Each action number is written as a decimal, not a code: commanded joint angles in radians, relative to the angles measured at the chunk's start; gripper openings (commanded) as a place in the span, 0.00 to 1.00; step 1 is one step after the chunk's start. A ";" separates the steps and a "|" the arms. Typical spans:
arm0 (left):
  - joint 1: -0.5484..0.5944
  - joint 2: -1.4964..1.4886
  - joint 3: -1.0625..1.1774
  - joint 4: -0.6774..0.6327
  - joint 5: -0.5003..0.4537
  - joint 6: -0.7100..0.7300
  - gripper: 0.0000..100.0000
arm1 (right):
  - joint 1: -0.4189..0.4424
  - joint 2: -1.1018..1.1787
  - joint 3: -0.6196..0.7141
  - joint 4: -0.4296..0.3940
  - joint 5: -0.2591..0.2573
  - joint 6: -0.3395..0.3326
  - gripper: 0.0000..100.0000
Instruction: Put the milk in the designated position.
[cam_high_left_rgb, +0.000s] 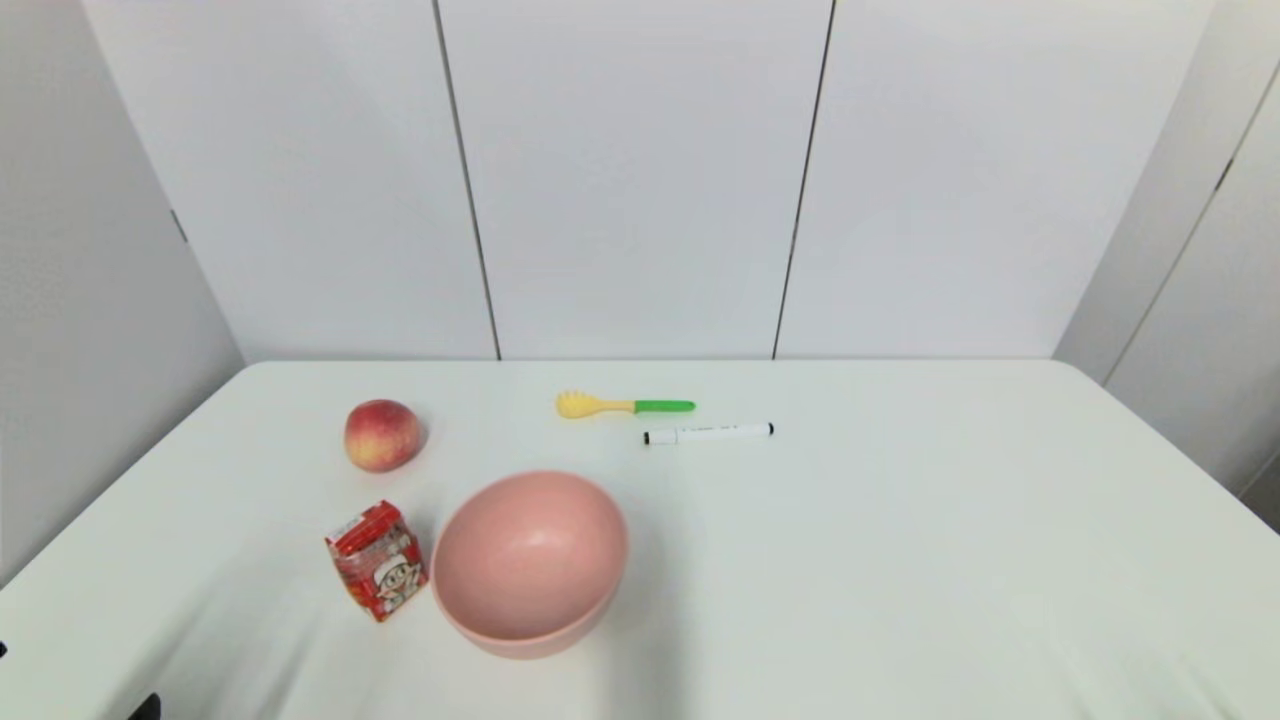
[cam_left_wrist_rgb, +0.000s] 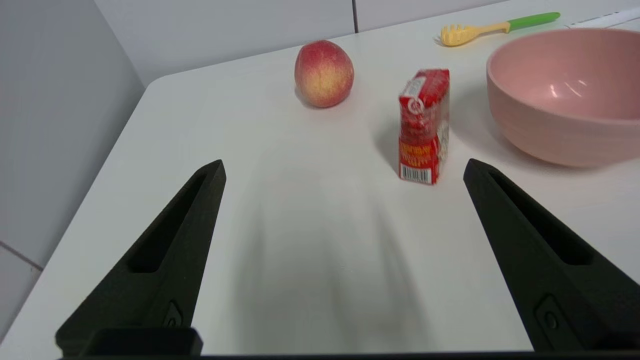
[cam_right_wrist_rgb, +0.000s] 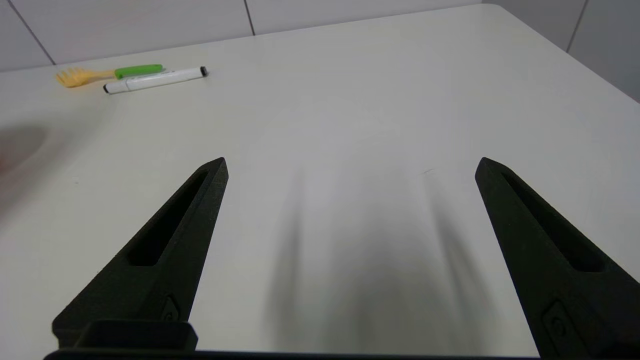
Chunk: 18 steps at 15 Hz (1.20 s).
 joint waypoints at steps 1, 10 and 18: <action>0.002 -0.328 0.018 0.241 0.057 0.002 1.00 | 0.000 0.001 0.000 0.000 0.000 0.001 1.00; 0.002 -0.328 0.018 0.258 0.095 -0.070 1.00 | 0.000 0.001 0.000 0.000 0.000 0.001 1.00; 0.002 -0.328 0.018 0.258 0.101 -0.162 1.00 | 0.000 0.001 0.000 0.000 0.000 0.001 1.00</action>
